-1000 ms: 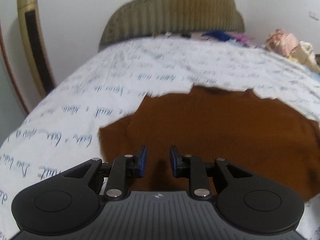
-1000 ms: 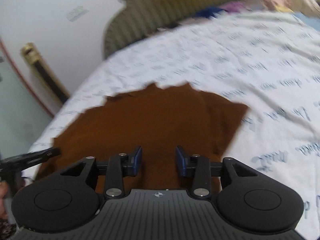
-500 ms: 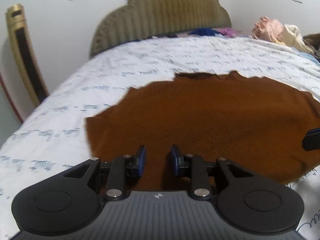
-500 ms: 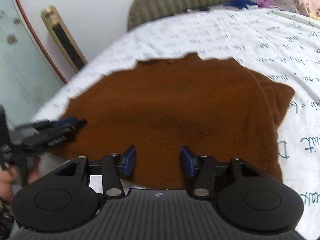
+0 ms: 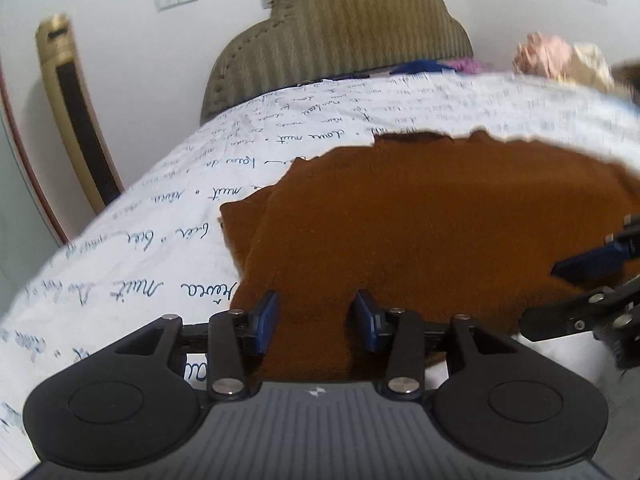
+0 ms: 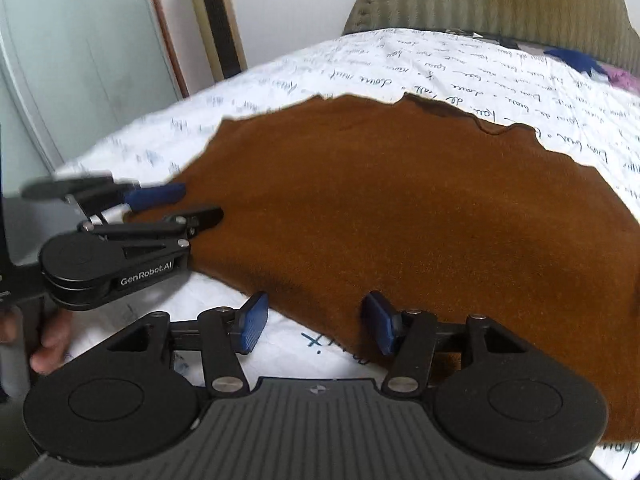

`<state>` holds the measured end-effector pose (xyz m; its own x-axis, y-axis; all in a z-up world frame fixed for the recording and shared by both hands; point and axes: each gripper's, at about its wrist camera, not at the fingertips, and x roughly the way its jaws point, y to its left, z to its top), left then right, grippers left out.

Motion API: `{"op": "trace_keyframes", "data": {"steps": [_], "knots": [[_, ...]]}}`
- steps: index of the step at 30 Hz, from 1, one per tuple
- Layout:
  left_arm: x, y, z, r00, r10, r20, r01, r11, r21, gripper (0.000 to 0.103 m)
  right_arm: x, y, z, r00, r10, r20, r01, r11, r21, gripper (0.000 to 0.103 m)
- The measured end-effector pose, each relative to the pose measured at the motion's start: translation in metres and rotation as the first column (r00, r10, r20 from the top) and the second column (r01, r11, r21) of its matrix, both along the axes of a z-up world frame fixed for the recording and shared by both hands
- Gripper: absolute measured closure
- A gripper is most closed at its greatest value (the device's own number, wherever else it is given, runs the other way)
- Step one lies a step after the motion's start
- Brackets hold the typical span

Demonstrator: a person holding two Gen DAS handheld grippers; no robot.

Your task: Fold small clothes

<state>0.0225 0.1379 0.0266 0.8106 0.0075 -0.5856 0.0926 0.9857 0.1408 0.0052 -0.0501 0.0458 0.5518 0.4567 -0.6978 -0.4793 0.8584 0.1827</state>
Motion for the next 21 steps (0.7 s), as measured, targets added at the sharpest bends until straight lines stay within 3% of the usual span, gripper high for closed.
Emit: {"op": "trace_keyframes", "data": {"steps": [3,7,10,11,13,15,18,21], "knots": [[0.007,0.012,0.003,1.000,0.002,-0.031,-0.004,0.998,-0.065,0.061,-0.002,-0.006,0.013,1.000,-0.014,0.014,0.012,0.996,0.087,0.047],[0.012,0.016,0.007,0.997,0.024,-0.067,-0.029,0.997,-0.074,0.061,0.008,0.007,0.012,0.999,-0.007,0.036,0.003,0.996,0.093,0.047],[0.011,0.019,0.011,0.996,0.047,-0.074,-0.051,0.998,-0.049,0.056,0.011,0.022,-0.013,0.999,0.030,-0.044,-0.028,0.999,0.042,0.046],[0.011,0.021,0.011,0.995,0.055,-0.079,-0.059,0.997,-0.047,0.053,0.006,0.025,-0.014,0.999,0.041,0.014,-0.042,0.999,0.021,0.044],[0.010,0.027,0.012,0.993,0.069,-0.091,-0.074,0.996,-0.055,0.050,0.004,0.030,-0.009,0.999,0.052,0.009,-0.052,0.999,-0.014,0.044],[0.010,0.033,0.013,0.992,0.075,-0.099,-0.083,0.994,-0.073,0.050,0.003,0.029,0.003,0.999,0.051,0.005,-0.052,0.999,0.016,0.044],[0.012,0.041,0.017,0.991,0.101,-0.093,-0.107,0.992,-0.067,0.050,0.000,0.034,0.019,0.997,0.046,0.068,-0.049,0.998,0.034,0.045],[0.014,0.048,0.021,0.990,0.118,-0.078,-0.122,0.991,-0.050,0.050,0.008,0.049,0.014,0.998,0.032,0.058,-0.033,0.999,0.014,0.044]]}}
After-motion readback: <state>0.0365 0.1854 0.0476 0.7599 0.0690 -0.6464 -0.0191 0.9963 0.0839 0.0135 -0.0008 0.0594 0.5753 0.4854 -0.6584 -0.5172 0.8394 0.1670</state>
